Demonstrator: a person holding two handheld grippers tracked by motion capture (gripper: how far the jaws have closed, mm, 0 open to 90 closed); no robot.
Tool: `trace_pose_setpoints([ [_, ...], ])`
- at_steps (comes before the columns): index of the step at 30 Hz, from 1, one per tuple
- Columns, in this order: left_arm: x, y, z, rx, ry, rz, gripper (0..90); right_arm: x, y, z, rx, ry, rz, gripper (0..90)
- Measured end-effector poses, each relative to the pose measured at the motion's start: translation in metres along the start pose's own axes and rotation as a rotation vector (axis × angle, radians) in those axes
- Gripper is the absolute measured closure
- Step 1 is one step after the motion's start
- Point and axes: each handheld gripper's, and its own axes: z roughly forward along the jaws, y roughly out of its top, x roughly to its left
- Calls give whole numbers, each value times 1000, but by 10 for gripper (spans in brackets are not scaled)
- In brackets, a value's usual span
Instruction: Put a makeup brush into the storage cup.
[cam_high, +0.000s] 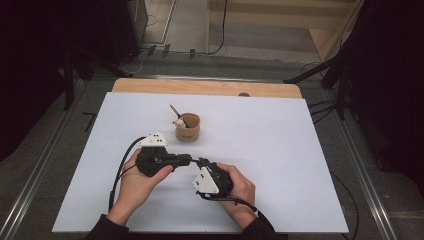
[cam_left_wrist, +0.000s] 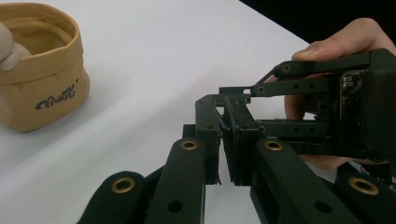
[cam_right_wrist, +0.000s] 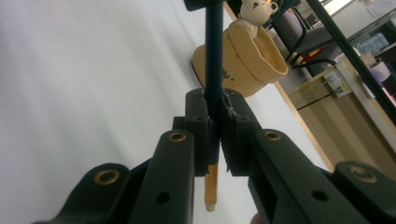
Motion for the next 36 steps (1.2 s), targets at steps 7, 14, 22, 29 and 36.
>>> trace_pose_setpoints([
  [7,6,-2,-6,-49,18,-18,861,-10,-2,-4,-42,35,154,607],
  [14,6,-4,-10,-102,55,-7,861,-22,-3,-9,-74,116,385,503],
  [22,4,-8,-10,-165,69,7,862,-38,-6,-18,-167,191,639,405],
  [29,1,-12,-9,-230,71,11,862,-42,-6,-21,-186,239,830,303],
  [36,-5,-15,-10,-288,113,51,862,-39,-4,-24,-178,225,952,293],
])
